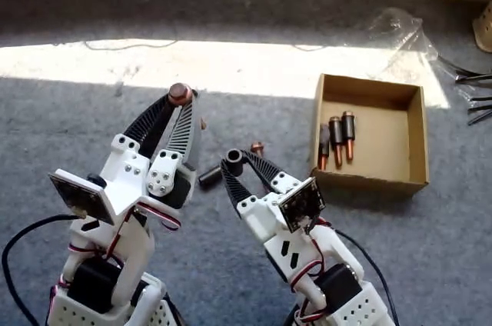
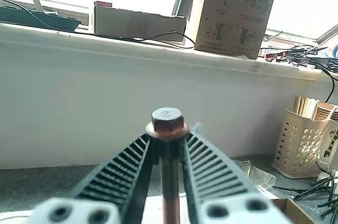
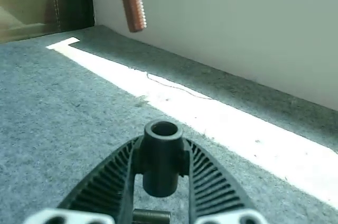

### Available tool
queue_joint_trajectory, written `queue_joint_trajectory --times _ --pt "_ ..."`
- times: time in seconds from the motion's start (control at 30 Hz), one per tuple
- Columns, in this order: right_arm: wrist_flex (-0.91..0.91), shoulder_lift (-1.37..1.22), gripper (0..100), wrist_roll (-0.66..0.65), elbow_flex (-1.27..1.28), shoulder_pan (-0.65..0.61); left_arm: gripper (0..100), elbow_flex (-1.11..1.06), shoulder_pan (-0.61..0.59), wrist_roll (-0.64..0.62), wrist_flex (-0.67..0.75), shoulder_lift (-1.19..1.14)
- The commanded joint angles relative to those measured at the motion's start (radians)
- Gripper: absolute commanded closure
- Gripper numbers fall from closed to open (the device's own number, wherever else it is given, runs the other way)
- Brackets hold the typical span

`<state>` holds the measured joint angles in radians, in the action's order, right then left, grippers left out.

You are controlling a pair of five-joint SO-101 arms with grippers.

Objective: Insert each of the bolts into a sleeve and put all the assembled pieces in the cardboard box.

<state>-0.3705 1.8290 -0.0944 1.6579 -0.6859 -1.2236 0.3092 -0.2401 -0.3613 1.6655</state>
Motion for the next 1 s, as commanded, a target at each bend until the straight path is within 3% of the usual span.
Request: queue_joint_trajectory --times 0.0,0.37,0.97 --pt "0.035 0.008 99.4 0.005 -0.028 -0.002 98 0.010 0.061 -0.015 0.029 0.010" --pt "0.033 0.008 99.4 0.005 -0.027 0.001 98 0.058 0.108 -0.014 0.029 -0.176" --pt "0.031 0.008 99.4 0.003 -0.024 0.002 98 0.088 0.180 -0.011 0.023 -0.188"
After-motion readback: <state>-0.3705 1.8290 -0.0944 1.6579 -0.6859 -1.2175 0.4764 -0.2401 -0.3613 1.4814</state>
